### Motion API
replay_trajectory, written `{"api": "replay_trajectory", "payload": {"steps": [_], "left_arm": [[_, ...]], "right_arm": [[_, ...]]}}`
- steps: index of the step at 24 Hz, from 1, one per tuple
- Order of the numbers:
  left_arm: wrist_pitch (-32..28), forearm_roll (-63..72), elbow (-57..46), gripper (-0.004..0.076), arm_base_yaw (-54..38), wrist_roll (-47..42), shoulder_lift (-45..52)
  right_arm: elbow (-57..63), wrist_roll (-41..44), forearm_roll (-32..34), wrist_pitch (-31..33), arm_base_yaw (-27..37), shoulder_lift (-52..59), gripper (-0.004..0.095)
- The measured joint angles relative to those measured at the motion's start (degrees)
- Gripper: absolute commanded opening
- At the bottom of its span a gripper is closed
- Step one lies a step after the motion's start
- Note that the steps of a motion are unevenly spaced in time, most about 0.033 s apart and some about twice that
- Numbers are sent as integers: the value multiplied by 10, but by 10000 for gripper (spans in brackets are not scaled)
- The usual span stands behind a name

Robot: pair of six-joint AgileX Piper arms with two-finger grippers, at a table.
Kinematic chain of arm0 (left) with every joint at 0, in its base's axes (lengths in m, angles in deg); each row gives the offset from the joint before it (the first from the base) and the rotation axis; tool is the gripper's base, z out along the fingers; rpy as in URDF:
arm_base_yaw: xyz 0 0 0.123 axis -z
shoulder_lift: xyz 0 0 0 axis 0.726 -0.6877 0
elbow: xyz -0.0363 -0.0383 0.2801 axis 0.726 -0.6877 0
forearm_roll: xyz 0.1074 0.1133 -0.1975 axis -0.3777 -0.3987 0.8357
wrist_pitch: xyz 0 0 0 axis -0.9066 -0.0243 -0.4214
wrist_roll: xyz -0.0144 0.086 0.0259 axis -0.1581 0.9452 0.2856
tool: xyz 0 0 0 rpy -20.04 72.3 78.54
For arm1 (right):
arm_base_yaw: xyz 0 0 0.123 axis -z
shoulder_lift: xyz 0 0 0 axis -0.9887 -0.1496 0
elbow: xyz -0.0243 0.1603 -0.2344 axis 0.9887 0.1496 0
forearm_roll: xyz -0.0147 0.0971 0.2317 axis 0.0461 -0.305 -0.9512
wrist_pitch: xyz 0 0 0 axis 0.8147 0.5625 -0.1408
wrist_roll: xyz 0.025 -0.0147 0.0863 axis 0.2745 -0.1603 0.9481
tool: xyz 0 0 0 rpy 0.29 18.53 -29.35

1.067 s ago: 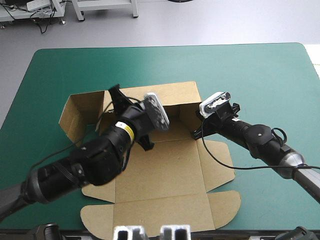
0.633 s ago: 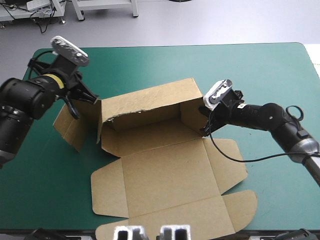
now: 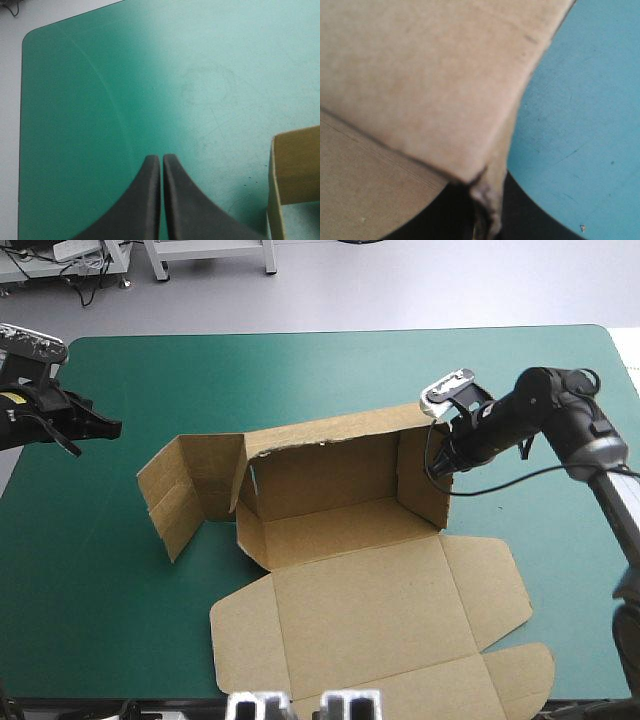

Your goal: Fold the box

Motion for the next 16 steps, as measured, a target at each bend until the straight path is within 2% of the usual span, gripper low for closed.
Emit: {"api": "replay_trajectory", "payload": {"steps": [3, 5, 9, 11, 13, 14, 16], "left_arm": [[-5, 0, -1, 9, -4, 0, -12], [-8, 1, -1, 9, -4, 0, -19], [-12, 1, -2, 9, -4, 7, -35], [-12, 1, -2, 9, -4, 9, -40], [-16, 2, -3, 9, -4, 9, -44], [-17, 2, -3, 9, -4, 9, -45], [-18, 2, -3, 9, -4, 9, -45]], "right_arm": [[-131, 20, -8, 58, 1, -103, -25], [-215, 30, -14, 61, 1, -170, -17], [-312, 31, -22, 62, -1, -252, 235], [-333, 30, -17, 62, -1, -263, 429], [-349, 35, -5, 61, -1, -266, 575], [-357, 38, -2, 61, -1, -266, 625], [-370, 49, 3, 61, 0, -262, 647]]}}
